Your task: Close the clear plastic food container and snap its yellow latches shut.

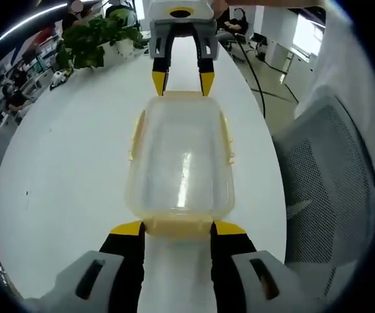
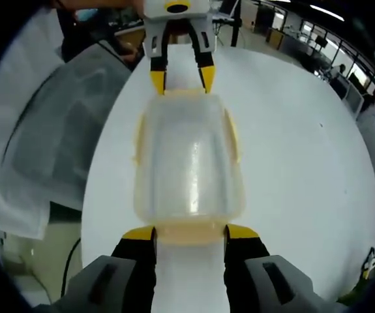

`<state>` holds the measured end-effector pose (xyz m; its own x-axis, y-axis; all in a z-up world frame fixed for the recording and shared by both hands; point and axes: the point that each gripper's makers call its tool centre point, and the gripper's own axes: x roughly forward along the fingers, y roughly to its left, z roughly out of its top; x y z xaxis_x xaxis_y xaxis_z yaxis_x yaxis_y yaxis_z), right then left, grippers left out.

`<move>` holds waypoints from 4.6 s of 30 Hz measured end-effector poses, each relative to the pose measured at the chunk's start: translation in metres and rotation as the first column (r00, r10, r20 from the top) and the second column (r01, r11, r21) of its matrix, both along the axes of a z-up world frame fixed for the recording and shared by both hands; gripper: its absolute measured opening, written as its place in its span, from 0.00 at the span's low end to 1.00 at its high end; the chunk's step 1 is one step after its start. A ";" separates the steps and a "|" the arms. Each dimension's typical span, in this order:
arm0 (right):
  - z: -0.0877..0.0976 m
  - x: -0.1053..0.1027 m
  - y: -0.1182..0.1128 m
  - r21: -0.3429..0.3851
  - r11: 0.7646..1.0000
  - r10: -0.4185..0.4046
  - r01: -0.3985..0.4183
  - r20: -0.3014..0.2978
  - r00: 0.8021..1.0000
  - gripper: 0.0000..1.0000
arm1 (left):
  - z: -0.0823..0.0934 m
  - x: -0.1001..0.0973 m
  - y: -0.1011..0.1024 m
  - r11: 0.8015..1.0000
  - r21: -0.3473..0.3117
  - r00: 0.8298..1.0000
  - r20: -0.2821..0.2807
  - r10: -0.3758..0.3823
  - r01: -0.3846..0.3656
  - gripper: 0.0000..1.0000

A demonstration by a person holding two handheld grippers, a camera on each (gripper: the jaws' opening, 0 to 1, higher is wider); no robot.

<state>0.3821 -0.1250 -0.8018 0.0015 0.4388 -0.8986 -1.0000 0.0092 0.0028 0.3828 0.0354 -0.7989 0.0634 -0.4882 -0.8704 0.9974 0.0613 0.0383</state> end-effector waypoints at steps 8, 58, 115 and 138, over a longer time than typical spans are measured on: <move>-0.001 -0.004 -0.004 0.005 1.000 -0.027 0.027 -0.009 1.000 0.49 | -0.003 -0.003 0.007 0.999 -0.002 0.999 -0.017 0.037 -0.037 0.51; 0.016 0.016 0.007 0.059 0.643 -0.742 0.764 -0.203 0.639 0.45 | 0.014 0.011 0.000 0.636 -0.112 0.639 -0.265 0.722 -0.764 0.46; 0.002 0.002 0.017 -0.010 0.402 -0.841 0.916 -0.400 0.364 0.36 | 0.002 0.004 -0.012 0.500 -0.029 0.460 -0.439 0.772 -0.866 0.30; 0.007 0.004 0.017 0.036 0.494 -0.821 0.869 -0.310 0.479 0.38 | 0.009 0.012 -0.011 0.512 -0.060 0.480 -0.452 0.751 -0.857 0.36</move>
<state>0.3857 -0.1080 -0.7948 0.2711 0.4729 -0.8384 -0.4710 0.8248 0.3129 0.3944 0.0244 -0.7896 0.2864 -0.5646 -0.7741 0.4337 0.7968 -0.4207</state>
